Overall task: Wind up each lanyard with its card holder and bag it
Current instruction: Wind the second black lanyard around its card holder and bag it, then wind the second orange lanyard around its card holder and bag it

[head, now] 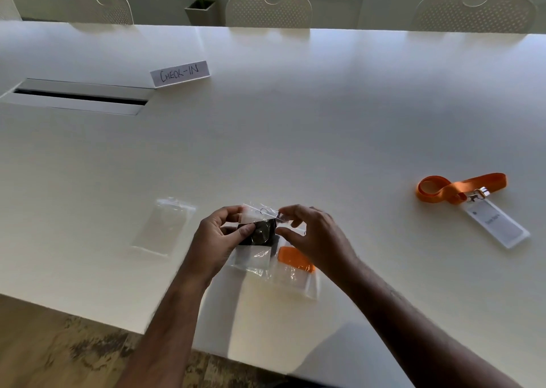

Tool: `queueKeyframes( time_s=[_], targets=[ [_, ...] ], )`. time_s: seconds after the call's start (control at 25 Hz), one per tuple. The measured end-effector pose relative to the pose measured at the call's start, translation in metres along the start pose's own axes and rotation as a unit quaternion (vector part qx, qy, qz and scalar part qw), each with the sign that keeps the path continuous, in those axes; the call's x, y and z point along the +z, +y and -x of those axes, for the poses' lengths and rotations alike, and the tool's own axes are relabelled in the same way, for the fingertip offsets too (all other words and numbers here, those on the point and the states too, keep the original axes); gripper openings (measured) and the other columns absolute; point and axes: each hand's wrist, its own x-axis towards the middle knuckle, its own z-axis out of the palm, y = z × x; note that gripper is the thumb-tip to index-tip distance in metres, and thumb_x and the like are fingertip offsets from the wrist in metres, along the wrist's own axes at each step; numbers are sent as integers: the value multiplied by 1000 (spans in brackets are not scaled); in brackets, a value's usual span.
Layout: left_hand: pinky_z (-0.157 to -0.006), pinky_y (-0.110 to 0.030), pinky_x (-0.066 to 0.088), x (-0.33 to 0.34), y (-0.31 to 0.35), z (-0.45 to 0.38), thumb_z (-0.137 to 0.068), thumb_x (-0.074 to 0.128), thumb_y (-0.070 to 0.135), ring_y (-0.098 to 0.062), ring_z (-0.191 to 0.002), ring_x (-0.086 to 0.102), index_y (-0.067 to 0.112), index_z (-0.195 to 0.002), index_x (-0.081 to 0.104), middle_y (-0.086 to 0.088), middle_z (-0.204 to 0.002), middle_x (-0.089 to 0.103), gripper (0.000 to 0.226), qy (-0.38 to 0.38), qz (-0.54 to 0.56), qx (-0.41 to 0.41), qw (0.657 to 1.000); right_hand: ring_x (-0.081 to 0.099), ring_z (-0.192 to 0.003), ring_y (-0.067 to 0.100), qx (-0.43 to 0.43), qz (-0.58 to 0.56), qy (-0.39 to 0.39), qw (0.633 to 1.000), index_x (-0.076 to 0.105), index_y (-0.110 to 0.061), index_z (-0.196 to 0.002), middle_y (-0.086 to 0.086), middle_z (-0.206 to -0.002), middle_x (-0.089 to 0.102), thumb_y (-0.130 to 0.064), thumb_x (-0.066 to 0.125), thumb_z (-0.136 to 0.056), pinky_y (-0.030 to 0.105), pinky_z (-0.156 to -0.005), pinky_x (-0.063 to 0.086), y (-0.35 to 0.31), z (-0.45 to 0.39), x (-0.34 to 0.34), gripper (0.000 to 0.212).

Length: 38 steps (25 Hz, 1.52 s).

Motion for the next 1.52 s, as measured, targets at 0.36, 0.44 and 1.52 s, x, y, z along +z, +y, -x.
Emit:
queueKeyframes(
  time_s=[0.36,0.44,1.52],
  targets=[
    [-69,-6,49,-3,-8,-6,-86,84,38,9,-90,66,33,-128,67,15,-109,73,46,9,-140,23,990,65,-104,6,26,51,-4,998,71,-34,-123,-17,-115,74,-47,76,-92,36,-96,41,4,0,10,34],
    [-73,-11,51,-3,-9,-7,-87,83,39,3,-99,67,32,-135,64,16,-117,70,52,6,-134,12,991,64,-107,8,30,47,-6,998,70,-34,-125,-15,-118,72,-47,75,-93,39,-101,43,3,1,10,35],
    [-123,-47,34,162,69,-23,-98,70,38,-24,-149,38,18,-156,44,-2,-159,47,67,-66,-346,179,919,18,-162,22,134,118,15,984,23,-26,-167,4,-174,26,-68,40,-103,40,-129,14,93,62,-93,78]
  ],
)
